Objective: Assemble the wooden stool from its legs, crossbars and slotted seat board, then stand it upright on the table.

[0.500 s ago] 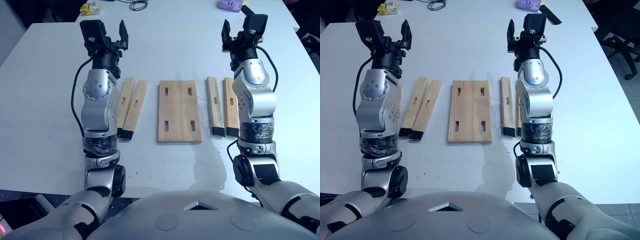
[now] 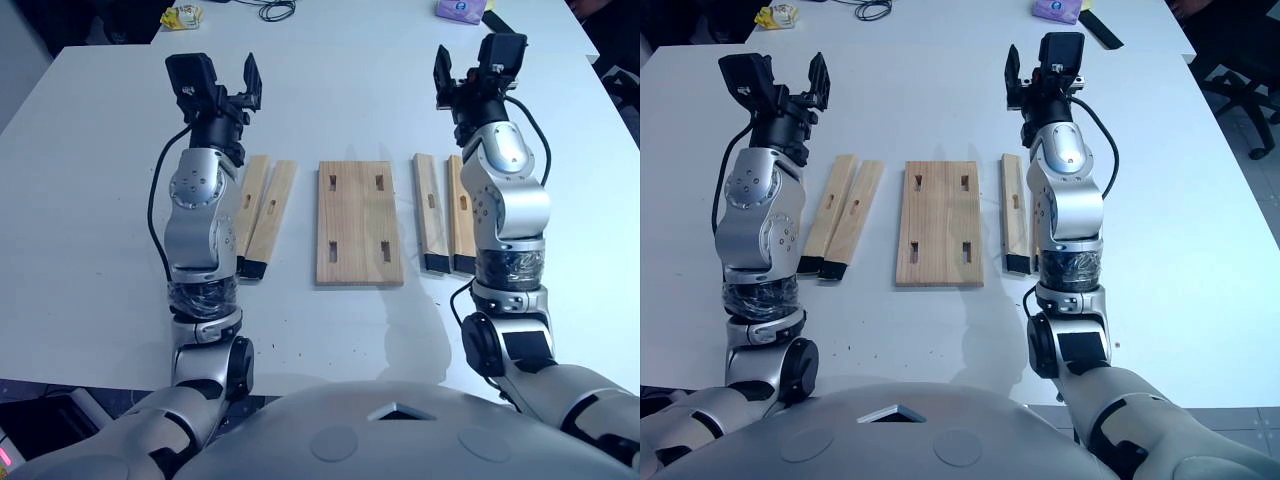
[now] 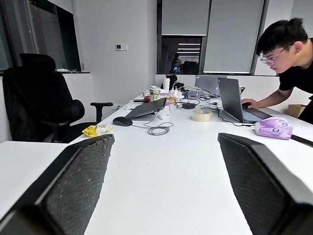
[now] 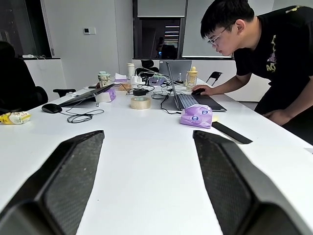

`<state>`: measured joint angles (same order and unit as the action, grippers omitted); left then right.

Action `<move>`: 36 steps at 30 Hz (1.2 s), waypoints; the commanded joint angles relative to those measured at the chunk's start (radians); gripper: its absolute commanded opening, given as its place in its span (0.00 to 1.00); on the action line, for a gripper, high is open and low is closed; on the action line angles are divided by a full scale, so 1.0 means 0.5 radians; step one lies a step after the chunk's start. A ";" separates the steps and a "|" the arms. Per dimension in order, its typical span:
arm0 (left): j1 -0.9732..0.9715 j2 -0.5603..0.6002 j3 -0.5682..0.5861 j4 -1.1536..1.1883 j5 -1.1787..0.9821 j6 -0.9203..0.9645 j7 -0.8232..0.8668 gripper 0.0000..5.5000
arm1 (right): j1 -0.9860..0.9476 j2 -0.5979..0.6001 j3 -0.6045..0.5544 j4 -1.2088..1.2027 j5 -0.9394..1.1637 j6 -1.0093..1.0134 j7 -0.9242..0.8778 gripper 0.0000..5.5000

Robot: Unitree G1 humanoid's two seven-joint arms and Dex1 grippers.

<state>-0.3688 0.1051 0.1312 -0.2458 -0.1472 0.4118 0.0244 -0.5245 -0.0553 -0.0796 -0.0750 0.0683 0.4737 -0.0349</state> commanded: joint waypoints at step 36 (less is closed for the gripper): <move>0.023 -0.004 0.031 0.071 0.125 -0.122 0.078 0.72 | -0.046 -0.048 0.105 0.169 -0.224 -0.183 -0.022 0.61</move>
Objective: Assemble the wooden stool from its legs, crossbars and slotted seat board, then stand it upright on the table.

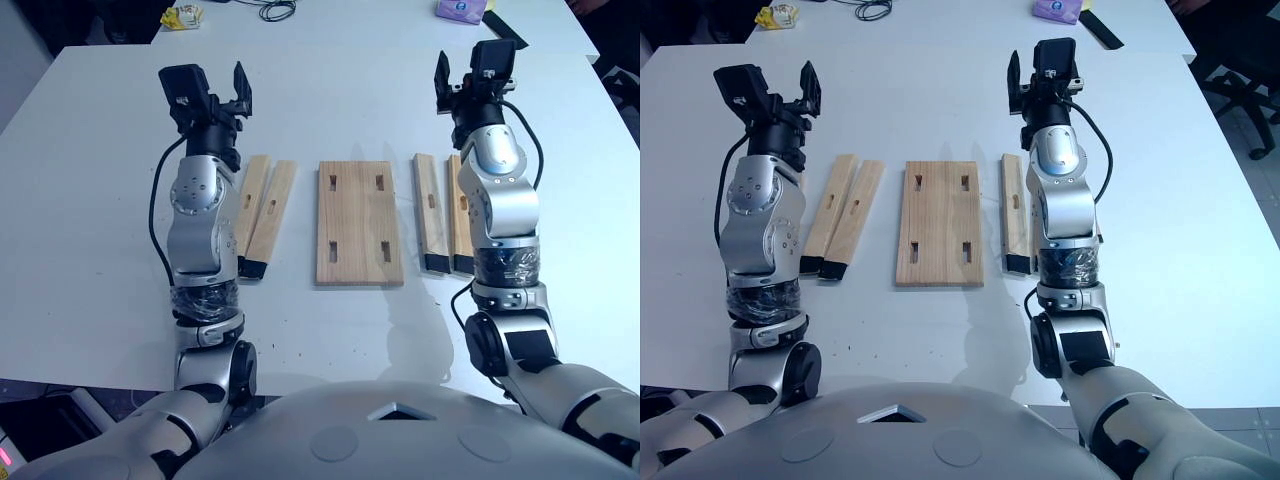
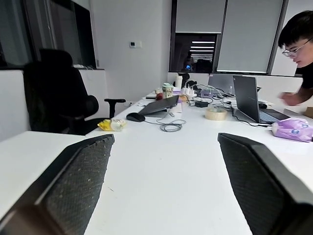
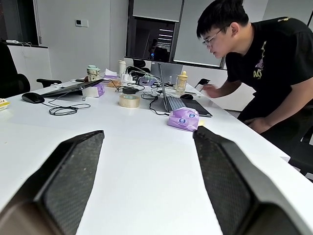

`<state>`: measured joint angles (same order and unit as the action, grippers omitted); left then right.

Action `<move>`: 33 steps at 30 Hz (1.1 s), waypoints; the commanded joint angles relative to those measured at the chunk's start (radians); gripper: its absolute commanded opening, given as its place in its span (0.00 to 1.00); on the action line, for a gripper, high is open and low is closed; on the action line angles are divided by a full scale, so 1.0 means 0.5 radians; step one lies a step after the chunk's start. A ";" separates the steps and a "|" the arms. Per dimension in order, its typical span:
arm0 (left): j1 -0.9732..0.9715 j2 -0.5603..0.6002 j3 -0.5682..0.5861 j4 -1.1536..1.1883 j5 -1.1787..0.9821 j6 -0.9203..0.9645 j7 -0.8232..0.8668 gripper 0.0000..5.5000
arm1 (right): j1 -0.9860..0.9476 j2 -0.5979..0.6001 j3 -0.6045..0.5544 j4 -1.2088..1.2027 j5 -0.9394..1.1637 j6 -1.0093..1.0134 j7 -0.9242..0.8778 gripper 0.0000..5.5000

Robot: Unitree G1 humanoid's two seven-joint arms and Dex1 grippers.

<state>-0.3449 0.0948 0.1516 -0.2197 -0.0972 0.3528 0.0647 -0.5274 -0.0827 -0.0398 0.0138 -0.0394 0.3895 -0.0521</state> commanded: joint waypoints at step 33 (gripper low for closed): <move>0.395 0.709 0.216 0.652 -0.226 0.562 -0.825 0.72 | 0.073 -0.030 -0.051 -0.102 0.037 0.131 0.056 0.61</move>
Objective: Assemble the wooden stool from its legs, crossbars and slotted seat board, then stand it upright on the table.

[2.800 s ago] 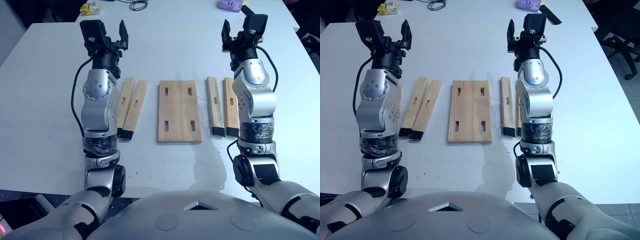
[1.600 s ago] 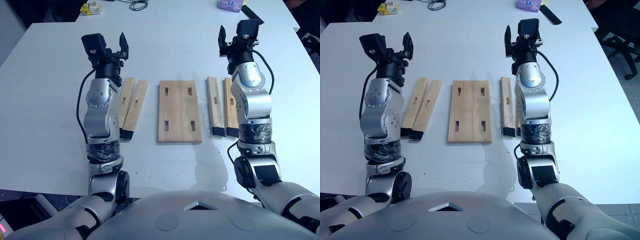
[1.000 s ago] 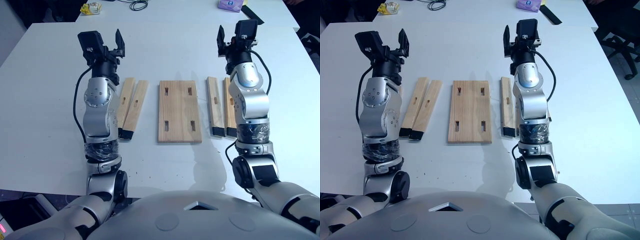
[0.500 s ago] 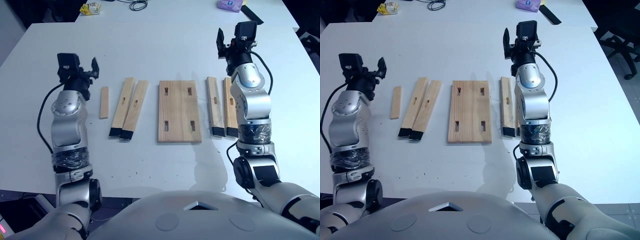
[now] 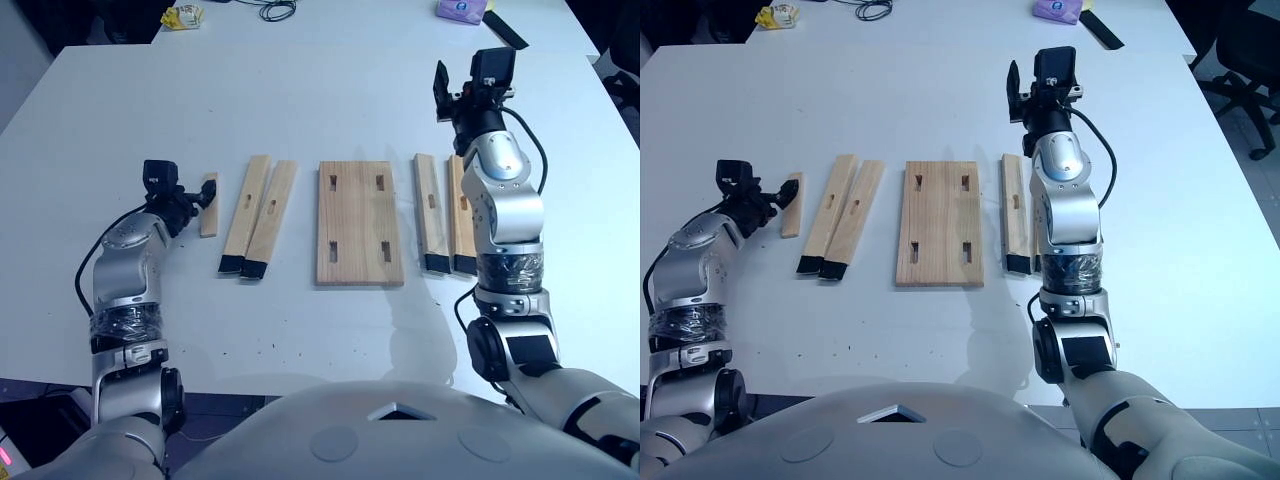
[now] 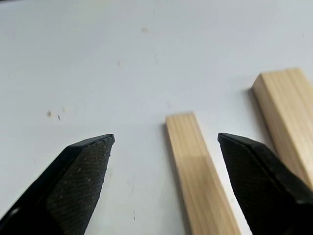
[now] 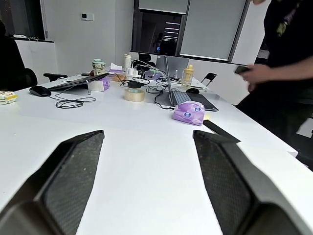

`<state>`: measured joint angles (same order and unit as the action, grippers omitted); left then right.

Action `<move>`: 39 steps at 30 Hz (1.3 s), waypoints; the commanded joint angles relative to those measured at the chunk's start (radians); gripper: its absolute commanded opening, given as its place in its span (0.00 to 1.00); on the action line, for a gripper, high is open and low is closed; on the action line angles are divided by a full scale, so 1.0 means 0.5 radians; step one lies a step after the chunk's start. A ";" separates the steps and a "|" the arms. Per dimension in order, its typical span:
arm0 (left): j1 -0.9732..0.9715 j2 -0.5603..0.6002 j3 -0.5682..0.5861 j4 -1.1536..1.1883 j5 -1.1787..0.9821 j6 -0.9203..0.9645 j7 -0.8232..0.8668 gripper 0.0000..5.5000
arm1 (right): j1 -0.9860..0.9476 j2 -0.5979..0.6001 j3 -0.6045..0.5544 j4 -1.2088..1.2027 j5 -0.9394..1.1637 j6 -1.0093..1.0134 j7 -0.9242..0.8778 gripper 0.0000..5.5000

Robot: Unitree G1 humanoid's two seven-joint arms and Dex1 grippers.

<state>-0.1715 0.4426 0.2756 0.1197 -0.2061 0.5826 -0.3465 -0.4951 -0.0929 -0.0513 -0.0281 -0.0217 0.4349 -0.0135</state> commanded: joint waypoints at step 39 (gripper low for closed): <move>0.244 -0.109 -0.139 -0.453 0.051 0.465 0.325 0.24 | 0.056 0.008 -0.066 -0.078 0.014 0.081 -0.089 0.61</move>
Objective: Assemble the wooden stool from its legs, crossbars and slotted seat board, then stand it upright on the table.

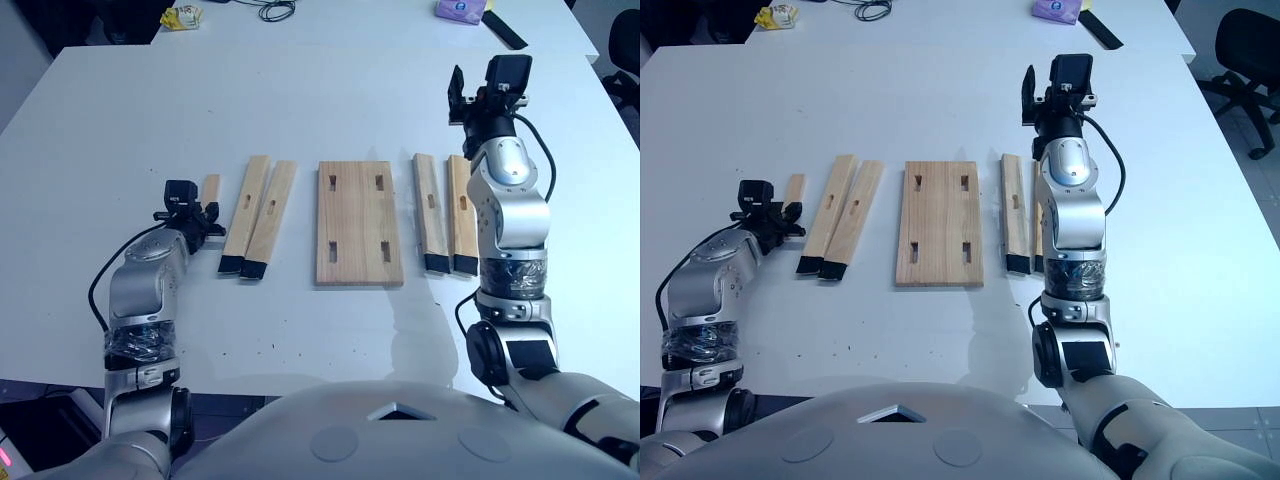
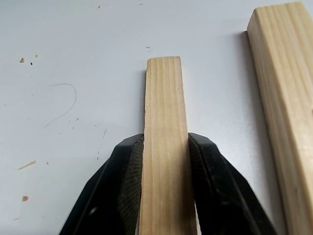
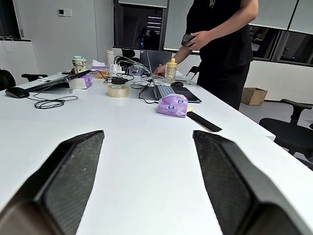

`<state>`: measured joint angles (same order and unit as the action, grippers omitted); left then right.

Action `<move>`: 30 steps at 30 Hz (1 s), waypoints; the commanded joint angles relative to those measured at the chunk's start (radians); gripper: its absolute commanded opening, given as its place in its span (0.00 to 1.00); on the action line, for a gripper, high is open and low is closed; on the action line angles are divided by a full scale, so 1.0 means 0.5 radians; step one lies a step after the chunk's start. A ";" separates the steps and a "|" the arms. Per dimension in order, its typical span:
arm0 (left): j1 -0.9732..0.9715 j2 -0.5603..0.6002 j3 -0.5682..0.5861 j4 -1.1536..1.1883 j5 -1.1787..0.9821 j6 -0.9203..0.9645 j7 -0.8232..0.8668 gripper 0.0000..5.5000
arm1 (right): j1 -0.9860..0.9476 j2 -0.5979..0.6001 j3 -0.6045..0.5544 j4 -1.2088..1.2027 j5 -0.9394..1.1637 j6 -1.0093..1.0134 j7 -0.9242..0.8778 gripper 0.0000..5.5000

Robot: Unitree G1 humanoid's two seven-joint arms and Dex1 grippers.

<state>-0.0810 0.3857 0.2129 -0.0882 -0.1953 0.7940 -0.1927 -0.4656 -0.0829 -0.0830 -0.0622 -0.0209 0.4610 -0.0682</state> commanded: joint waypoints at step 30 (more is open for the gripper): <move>-0.402 -0.183 -0.345 -0.367 -0.231 -1.300 -0.627 0.24 | -0.747 0.345 -0.653 -0.125 1.819 1.786 0.316 0.61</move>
<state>-0.2856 0.3041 0.0589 -0.2508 -0.3012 0.1514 -0.5035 -0.8203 0.0752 -0.4119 -0.1266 0.8640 1.3330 0.1137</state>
